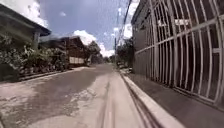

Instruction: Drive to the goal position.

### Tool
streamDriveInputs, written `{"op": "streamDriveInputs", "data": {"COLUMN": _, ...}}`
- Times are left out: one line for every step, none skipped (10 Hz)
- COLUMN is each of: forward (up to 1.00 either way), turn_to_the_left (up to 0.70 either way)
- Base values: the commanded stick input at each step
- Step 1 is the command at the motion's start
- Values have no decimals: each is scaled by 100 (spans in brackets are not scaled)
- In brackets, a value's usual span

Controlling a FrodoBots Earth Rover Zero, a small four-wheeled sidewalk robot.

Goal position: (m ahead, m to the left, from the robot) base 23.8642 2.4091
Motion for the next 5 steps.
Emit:
{"op": "streamDriveInputs", "data": {"forward": 70, "turn_to_the_left": 0}}
{"op": "streamDriveInputs", "data": {"forward": 70, "turn_to_the_left": 0}}
{"op": "streamDriveInputs", "data": {"forward": 70, "turn_to_the_left": 0}}
{"op": "streamDriveInputs", "data": {"forward": 70, "turn_to_the_left": 0}}
{"op": "streamDriveInputs", "data": {"forward": 70, "turn_to_the_left": 0}}
